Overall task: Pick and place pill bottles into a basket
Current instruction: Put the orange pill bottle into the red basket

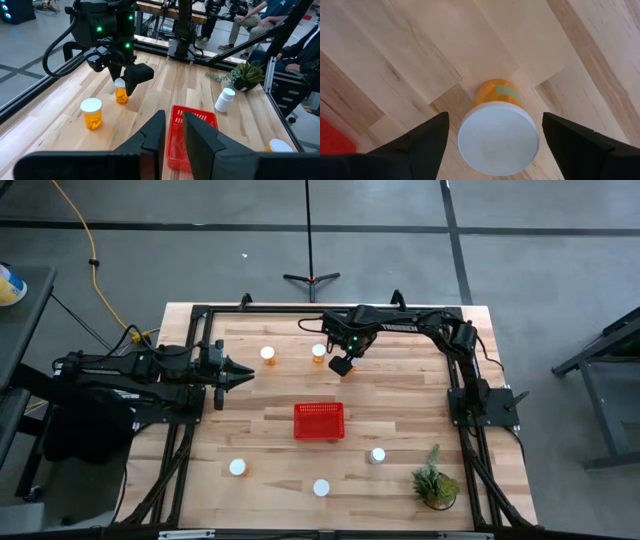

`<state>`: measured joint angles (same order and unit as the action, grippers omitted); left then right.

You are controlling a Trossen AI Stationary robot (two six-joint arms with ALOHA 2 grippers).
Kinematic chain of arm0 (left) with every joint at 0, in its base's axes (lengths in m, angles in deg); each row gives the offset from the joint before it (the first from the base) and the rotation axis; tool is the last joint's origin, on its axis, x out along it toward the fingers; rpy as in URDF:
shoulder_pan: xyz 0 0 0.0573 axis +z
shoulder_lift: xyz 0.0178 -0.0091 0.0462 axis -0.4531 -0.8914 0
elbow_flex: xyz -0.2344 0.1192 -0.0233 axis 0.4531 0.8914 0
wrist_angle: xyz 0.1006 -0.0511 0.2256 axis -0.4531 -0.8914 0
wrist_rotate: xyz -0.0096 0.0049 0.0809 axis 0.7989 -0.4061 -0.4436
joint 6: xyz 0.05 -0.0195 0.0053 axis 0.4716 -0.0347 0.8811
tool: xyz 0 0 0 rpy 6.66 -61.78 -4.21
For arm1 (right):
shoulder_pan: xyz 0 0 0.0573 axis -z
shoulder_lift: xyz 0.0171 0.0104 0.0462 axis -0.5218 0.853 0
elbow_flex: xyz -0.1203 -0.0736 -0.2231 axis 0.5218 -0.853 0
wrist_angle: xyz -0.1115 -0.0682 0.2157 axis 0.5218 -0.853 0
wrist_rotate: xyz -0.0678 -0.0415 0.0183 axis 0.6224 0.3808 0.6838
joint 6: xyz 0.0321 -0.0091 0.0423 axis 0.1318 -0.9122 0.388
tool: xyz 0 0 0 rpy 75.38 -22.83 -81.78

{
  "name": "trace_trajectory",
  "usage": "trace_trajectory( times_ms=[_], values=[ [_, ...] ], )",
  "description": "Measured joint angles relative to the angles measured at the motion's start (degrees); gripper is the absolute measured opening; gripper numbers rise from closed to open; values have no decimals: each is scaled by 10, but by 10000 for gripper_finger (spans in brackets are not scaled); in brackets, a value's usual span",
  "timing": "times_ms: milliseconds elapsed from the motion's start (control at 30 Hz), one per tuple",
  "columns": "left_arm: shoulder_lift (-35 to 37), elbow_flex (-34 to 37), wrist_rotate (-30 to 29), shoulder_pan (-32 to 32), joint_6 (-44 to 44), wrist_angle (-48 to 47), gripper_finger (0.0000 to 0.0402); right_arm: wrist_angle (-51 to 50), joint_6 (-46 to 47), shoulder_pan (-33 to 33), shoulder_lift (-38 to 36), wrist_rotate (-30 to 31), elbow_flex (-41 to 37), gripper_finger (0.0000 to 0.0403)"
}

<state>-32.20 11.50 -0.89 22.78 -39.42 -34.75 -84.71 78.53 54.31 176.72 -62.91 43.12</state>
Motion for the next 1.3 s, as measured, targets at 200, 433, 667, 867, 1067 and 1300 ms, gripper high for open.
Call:
trace_trajectory(
  times_ms=[200, 433, 667, 867, 1067, 1300],
  values=[
    [0, 0, 0, 0, 0, 0, 104, 0, 0, 0, 0, 0, 0, 309],
    [0, 0, 0, 0, 0, 0, 104, 0, 0, 0, 0, 1, 0, 277],
    [0, 0, 0, 0, 0, 0, 104, 0, 0, 0, 0, 1, 0, 239],
    [0, 0, 0, 0, 0, -5, 104, 0, 0, 0, 0, 1, 0, 213],
    [0, 0, 0, 0, 0, -4, 104, 0, 0, 0, 0, 1, 0, 205],
    [0, 0, 0, 0, 0, -4, 104, 0, 0, 0, 0, 1, 0, 218]
  ],
)
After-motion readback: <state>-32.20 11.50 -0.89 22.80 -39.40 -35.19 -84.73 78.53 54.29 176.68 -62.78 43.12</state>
